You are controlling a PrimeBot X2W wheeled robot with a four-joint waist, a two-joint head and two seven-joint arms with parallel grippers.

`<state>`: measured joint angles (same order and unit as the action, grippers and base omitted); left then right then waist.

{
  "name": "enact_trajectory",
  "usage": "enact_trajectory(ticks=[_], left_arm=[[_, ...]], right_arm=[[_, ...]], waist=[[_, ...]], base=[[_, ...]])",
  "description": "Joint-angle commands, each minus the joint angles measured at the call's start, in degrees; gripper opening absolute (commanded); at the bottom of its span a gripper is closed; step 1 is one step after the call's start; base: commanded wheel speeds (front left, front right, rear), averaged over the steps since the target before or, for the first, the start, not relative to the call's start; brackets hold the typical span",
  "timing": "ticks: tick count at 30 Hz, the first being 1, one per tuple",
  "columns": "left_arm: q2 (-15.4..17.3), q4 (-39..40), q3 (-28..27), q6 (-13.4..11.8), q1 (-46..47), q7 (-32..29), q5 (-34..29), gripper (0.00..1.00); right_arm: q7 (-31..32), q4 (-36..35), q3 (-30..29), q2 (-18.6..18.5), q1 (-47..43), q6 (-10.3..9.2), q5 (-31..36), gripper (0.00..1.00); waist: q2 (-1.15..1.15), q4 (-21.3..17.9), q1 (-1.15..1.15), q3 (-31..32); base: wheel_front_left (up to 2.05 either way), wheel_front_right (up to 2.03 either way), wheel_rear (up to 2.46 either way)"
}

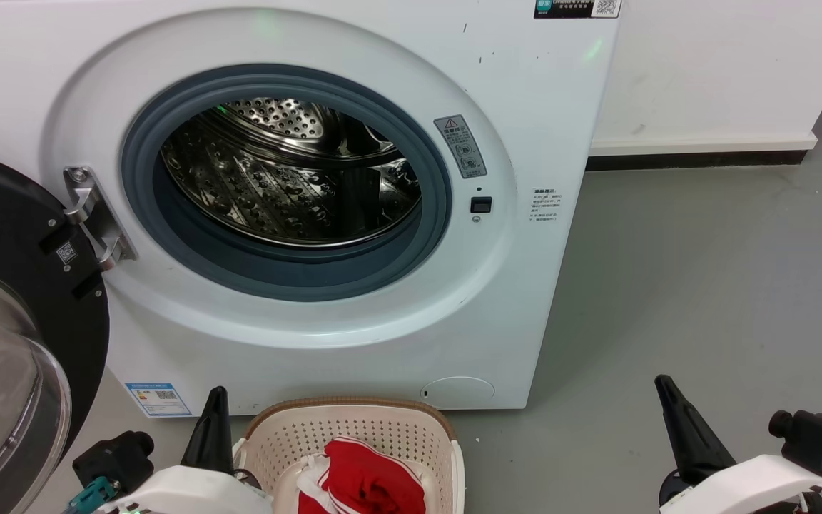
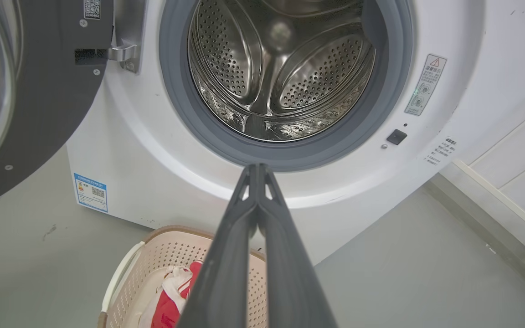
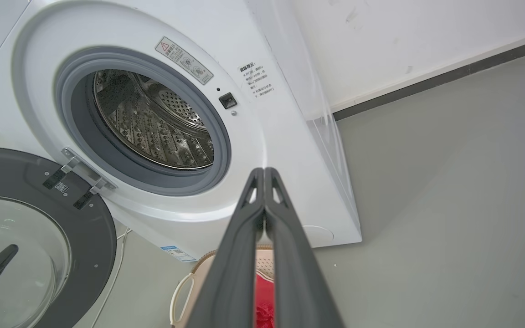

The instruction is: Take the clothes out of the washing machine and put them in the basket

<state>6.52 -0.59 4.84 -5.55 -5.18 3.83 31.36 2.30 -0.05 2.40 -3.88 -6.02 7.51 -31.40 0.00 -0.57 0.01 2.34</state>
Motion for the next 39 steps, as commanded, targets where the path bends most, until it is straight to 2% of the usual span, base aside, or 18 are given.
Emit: enact_trajectory(ticks=[1, 19, 39], left_arm=[[0.1, 0.2, -0.5, 0.5, 2.0, -0.2, 2.1, 0.00], [-0.2, -3.5, -2.4, 3.8, 4.6, -2.1, 17.7, 0.00], [-0.7, -6.4, -4.5, 6.8, 6.7, -4.0, 31.7, 0.00]], right_arm=[[-0.3, -0.3, -0.3, -0.5, 1.8, -0.01, -2.3, 0.00], [-0.1, 3.2, -1.3, -1.0, 4.6, -0.01, -18.1, 0.00], [0.4, 6.5, -2.7, -1.1, 7.1, -0.01, -32.2, 0.00]], waist=[[0.00, 0.0, 0.00, 0.0], [0.00, 0.1, 0.00, -0.5], [0.00, 0.2, 0.00, -0.9]], base=[[0.00, 0.00, 0.00], [0.00, 0.00, 0.00], [0.00, 0.00, 0.00]])
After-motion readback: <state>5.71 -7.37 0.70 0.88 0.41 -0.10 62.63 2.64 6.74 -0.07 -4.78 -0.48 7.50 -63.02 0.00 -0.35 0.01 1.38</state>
